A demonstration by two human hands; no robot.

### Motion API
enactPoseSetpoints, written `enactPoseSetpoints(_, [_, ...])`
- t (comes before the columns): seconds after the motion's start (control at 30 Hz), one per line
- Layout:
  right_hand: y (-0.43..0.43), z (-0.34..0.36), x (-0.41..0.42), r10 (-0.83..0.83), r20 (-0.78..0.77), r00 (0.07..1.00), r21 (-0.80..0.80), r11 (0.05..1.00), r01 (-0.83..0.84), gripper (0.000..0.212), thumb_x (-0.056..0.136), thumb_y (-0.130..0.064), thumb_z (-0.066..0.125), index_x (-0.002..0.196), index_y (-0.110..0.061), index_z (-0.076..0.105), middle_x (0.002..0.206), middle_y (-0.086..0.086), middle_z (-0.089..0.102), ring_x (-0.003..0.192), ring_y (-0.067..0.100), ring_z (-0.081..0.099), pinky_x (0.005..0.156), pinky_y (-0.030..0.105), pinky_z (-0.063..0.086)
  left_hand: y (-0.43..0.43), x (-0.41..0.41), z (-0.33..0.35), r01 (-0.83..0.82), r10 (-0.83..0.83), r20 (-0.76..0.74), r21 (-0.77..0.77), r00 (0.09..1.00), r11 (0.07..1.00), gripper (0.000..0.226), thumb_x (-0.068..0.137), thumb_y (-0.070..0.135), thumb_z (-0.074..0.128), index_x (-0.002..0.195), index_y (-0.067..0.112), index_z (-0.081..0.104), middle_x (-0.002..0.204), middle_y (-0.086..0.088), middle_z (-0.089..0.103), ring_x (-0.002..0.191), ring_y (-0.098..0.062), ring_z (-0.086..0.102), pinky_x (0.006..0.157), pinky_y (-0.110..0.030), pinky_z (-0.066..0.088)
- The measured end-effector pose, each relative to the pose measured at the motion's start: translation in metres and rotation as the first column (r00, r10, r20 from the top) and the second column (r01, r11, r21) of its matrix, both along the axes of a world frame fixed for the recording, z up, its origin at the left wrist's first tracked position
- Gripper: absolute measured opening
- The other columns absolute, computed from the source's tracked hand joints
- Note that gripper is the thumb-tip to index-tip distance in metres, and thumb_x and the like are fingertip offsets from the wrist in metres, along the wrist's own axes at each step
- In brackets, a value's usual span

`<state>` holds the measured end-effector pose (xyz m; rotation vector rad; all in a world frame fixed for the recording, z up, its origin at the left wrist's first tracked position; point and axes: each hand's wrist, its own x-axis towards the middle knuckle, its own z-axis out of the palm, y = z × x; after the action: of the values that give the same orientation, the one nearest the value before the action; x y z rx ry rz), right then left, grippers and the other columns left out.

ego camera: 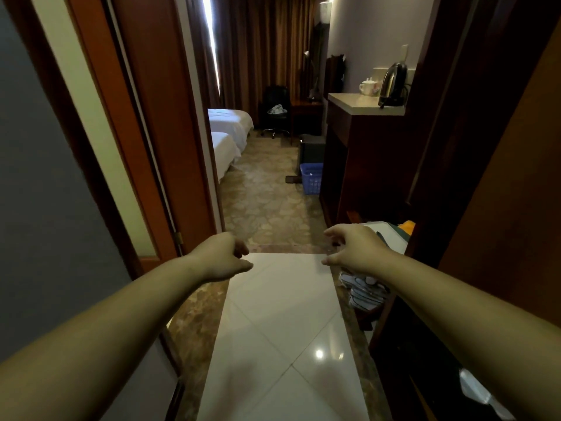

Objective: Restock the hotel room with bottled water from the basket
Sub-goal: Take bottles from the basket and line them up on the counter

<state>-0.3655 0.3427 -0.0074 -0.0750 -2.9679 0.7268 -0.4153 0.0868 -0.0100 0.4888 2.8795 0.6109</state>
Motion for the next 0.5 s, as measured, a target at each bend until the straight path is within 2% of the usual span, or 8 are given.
enactPoseSetpoints(0.13, [0.018,-0.005,-0.029,0.003,0.024,1.0,-0.033,0.999,-0.002,0.067,0.07,-0.029,0.08,0.13,-0.02,0.053,0.129,0.004,0.059,0.113,0.02,0.057,0.079,0.024,0.047,0.017,-0.031,-0.008,0.003,-0.003,0.007,0.016,1.0,1.0,0.047,0.082,0.031,0.067,0.124,0.012,0.059,0.121,-0.005,0.065,0.106,-0.016,0.061,0.093,-0.03,0.051])
enactPoseSetpoints(0.23, [0.022,-0.008,-0.053,-0.002,0.035,0.999,-0.04,0.999,0.003,0.065,0.071,-0.028,0.079,0.13,-0.02,0.053,0.129,0.005,0.059,0.111,0.02,0.057,0.067,0.02,0.045,0.021,-0.052,-0.011,0.0,-0.001,0.017,0.025,1.0,1.0,0.049,0.081,0.03,0.068,0.126,0.013,0.056,0.122,-0.005,0.063,0.108,-0.017,0.06,0.094,-0.031,0.051])
enactPoseSetpoints(0.27, [0.022,-0.009,-0.062,-0.003,0.039,0.999,-0.038,0.999,0.005,0.065,0.071,-0.028,0.079,0.13,-0.02,0.053,0.129,0.005,0.059,0.111,0.021,0.057,0.068,0.021,0.046,0.02,-0.061,-0.012,-0.003,0.003,0.021,0.03,1.0,1.0,0.05,0.081,0.03,0.068,0.127,0.014,0.056,0.123,-0.004,0.063,0.108,-0.017,0.06,0.095,-0.031,0.051])
enactPoseSetpoints(0.4, [0.015,-0.011,-0.106,-0.011,0.042,0.999,-0.014,1.0,0.012,0.063,0.073,-0.028,0.077,0.129,-0.017,0.053,0.128,0.005,0.06,0.114,0.02,0.057,0.09,0.031,0.049,0.012,-0.105,-0.012,-0.008,0.008,0.026,0.029,1.0,1.0,0.05,0.081,0.029,0.068,0.127,0.012,0.056,0.122,-0.005,0.064,0.108,-0.018,0.061,0.095,-0.033,0.05])
enactPoseSetpoints(0.5, [0.007,-0.01,-0.143,-0.026,0.038,0.999,-0.014,1.0,0.026,0.061,0.073,-0.028,0.077,0.128,-0.015,0.055,0.127,0.005,0.06,0.115,0.02,0.057,0.092,0.031,0.047,0.005,-0.145,-0.01,0.001,-0.002,0.035,0.011,0.999,1.0,0.047,0.081,0.027,0.068,0.124,0.011,0.058,0.121,-0.006,0.064,0.107,-0.018,0.061,0.095,-0.033,0.051])
